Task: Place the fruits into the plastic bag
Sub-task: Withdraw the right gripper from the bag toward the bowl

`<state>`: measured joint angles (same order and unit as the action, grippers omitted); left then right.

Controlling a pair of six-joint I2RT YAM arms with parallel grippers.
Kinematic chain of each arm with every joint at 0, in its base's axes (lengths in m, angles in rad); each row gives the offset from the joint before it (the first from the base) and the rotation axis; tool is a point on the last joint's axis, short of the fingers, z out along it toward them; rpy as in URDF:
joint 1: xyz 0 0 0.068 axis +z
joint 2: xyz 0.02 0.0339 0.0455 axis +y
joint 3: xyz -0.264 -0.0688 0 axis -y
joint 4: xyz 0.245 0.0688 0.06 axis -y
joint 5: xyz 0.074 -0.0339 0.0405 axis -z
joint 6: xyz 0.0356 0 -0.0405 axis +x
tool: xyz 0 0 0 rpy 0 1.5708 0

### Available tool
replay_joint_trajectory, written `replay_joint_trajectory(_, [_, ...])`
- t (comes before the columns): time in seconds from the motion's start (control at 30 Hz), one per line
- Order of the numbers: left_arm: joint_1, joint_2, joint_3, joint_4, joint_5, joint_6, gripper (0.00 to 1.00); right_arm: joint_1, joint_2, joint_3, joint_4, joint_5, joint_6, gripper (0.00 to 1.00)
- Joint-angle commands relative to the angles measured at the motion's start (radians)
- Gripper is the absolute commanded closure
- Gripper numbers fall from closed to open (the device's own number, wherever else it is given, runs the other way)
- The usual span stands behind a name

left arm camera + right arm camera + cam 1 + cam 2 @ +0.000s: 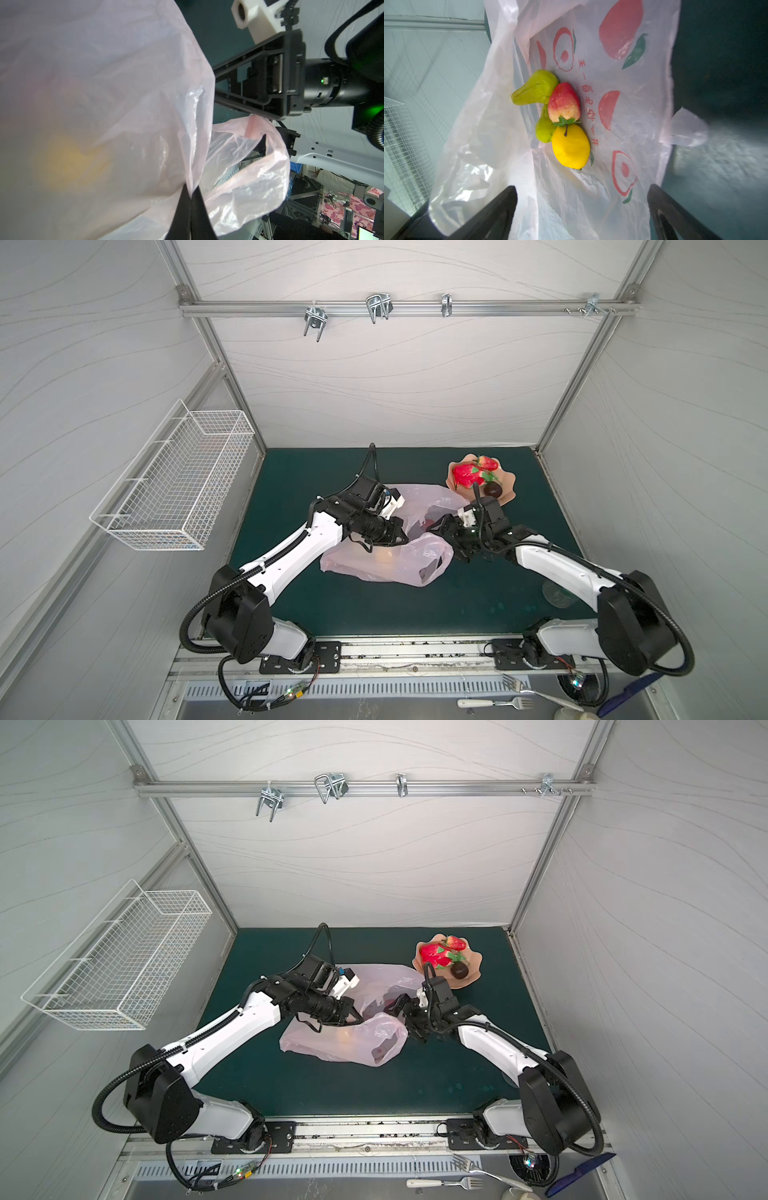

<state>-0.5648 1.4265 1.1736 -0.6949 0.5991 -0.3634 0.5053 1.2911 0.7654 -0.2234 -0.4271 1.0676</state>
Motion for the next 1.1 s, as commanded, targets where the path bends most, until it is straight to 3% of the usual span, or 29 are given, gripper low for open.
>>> replay_joint_trajectory(0.0, [-0.002, -0.008, 0.002, 0.041, 0.012, 0.000, 1.00, -0.053, -0.042, 0.071, -0.190, 0.038, -0.118, 0.01])
replay_joint_trajectory(0.23, [-0.002, -0.005, 0.003, 0.032, 0.011, 0.011, 1.00, -0.218, -0.031, 0.235, -0.388, 0.113, -0.384, 0.01])
replay_joint_trajectory(0.43, [-0.002, 0.003, 0.002, 0.028, 0.016, 0.018, 1.00, -0.316, 0.129, 0.485, -0.499, 0.254, -0.690, 0.01])
replay_joint_trajectory(0.63, [-0.002, 0.013, 0.007, 0.011, 0.019, 0.033, 1.00, -0.320, 0.324, 0.674, -0.457, 0.390, -0.959, 0.01])
replay_joint_trajectory(0.83, [0.000, 0.024, 0.015, -0.013, 0.021, 0.049, 1.00, -0.317, 0.475, 0.750, -0.347, 0.400, -1.203, 0.01])
replay_joint_trajectory(1.07, [0.000, 0.045, 0.015, -0.026, 0.015, 0.057, 1.00, -0.307, 0.589, 0.794, -0.264, 0.424, -1.370, 0.01])
